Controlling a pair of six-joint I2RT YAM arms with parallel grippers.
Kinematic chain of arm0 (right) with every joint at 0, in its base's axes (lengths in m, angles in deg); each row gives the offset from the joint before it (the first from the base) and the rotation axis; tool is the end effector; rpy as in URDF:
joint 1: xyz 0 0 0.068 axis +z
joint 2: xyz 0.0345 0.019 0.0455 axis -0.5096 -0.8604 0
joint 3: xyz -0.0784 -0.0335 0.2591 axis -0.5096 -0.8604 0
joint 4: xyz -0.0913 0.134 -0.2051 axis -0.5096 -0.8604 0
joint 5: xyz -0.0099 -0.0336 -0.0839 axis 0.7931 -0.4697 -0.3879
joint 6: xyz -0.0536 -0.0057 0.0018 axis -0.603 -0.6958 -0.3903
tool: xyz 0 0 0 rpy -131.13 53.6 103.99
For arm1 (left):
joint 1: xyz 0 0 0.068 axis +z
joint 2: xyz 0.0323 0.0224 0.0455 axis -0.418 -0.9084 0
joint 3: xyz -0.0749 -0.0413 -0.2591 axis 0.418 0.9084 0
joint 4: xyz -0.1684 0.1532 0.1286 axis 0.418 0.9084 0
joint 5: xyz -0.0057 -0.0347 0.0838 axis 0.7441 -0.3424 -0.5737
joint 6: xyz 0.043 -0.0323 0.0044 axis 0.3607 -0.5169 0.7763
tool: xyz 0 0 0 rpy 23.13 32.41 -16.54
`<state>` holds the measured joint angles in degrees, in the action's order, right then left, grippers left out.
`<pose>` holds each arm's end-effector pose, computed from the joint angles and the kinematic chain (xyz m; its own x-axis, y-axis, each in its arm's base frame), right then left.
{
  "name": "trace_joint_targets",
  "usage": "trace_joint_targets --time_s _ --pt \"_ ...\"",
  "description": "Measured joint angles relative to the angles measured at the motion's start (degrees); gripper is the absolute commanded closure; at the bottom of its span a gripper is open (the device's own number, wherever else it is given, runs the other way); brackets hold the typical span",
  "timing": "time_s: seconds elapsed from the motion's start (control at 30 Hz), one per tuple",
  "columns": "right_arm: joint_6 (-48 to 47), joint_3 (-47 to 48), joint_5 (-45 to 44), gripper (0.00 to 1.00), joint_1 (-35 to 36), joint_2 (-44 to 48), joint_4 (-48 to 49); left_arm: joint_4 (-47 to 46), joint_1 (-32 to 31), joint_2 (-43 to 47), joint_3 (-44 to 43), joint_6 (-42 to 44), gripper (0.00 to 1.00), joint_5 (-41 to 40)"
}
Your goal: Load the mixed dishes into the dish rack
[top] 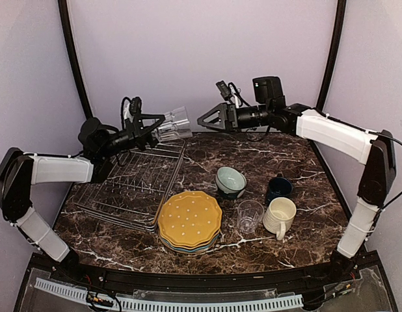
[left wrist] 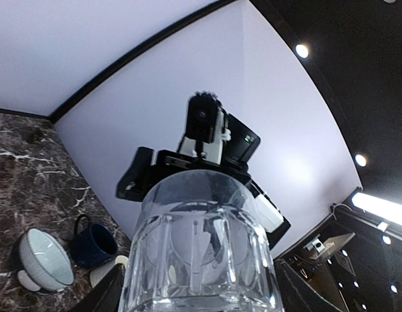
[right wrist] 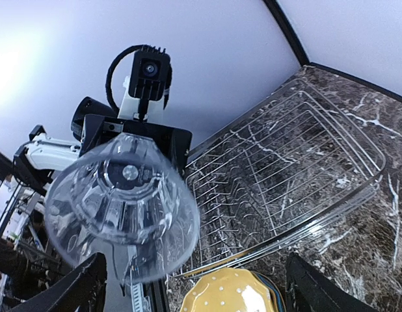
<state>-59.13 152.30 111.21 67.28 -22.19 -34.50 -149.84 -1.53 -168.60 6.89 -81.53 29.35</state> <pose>0.3191 0.2694 0.3630 -0.6468 -0.0935 -0.7569 -0.7562 0.2069 0.6207 0.2846 -0.1699 0.3143 -0.7245 -0.3618 -0.5867 0.6609 -0.1231 -0.7403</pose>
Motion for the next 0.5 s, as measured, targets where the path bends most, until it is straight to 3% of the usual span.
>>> trace_joint_targets --time_s 0.13,0.2,0.33,0.5 --pt "-2.32 -0.70 -4.98 0.01 -2.03 2.91 -4.68 12.24 7.43 4.96 1.22 5.81 0.99 -1.62" --pt "-3.56 -1.29 -7.74 0.01 -2.80 5.18 -6.80 26.99 10.36 8.55 -0.81 14.75 0.99 -5.42" --pt "-5.20 -2.62 -11.65 0.02 -3.13 8.26 -9.03 58.01 11.23 10.86 -13.29 35.41 0.99 -19.15" --pt "-5.73 -5.38 -14.14 0.02 -3.13 8.83 -10.27 81.66 11.23 7.80 -26.60 53.37 0.97 -35.82"
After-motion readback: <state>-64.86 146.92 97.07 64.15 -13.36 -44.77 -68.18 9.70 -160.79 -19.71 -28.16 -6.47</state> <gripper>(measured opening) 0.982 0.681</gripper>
